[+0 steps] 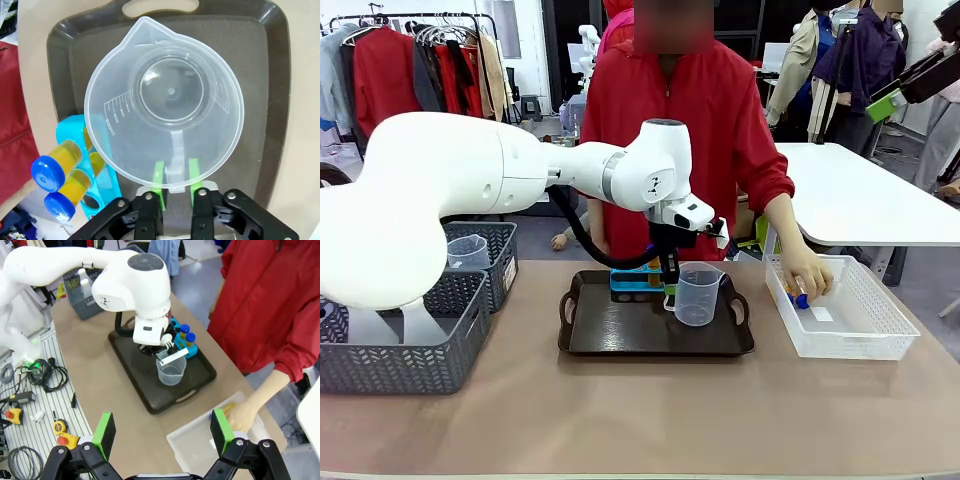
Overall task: Prepare the laboratory tools.
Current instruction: Pick up one Large Measuring Cup and place it on the Handle tray.
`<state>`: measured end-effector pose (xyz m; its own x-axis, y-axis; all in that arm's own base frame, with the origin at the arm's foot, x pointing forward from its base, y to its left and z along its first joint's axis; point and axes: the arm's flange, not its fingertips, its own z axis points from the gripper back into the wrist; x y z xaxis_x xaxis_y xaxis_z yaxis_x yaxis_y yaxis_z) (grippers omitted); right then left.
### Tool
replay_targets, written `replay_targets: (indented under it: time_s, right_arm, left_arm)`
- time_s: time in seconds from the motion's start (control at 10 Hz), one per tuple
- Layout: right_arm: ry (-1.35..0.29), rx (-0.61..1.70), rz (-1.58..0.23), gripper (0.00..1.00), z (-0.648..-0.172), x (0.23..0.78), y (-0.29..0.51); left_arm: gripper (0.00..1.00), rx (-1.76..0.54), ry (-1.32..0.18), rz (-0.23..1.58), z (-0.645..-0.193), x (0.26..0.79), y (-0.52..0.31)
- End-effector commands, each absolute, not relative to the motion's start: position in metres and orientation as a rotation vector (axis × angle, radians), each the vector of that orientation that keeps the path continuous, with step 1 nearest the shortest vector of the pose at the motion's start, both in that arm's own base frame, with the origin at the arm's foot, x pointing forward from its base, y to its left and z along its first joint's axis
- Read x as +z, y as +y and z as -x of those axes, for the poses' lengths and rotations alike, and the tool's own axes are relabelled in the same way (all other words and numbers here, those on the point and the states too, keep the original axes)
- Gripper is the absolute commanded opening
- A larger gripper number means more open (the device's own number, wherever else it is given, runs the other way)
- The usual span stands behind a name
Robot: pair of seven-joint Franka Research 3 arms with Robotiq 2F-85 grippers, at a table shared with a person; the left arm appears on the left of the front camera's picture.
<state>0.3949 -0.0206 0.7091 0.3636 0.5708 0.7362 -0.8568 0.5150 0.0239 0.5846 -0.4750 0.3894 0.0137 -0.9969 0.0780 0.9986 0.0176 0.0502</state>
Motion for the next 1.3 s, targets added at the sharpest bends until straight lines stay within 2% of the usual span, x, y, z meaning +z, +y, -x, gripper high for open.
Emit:
replay_targets:
  time_s: [0.0,0.1,0.2,1.2]
  right_arm:
    - [-0.747,0.965,-0.454,1.0,-0.394,0.71,-0.02]
    - [-0.747,0.965,-0.454,1.0,-0.394,0.71,-0.02]
    - [-0.747,0.965,-0.454,1.0,-0.394,0.71,-0.02]
    - [-0.747,0.965,-0.454,1.0,-0.394,0.71,-0.02]
  left_arm:
    - [0.77,-1.564,-0.087,0.037,-0.59,0.398,-0.477]
    - [0.96,-1.565,-0.09,0.039,-0.589,0.4,-0.477]
    - [1.0,-1.565,-0.091,0.039,-0.588,0.402,-0.477]
    - [1.0,-1.544,-0.072,0.046,-0.575,0.427,-0.47]
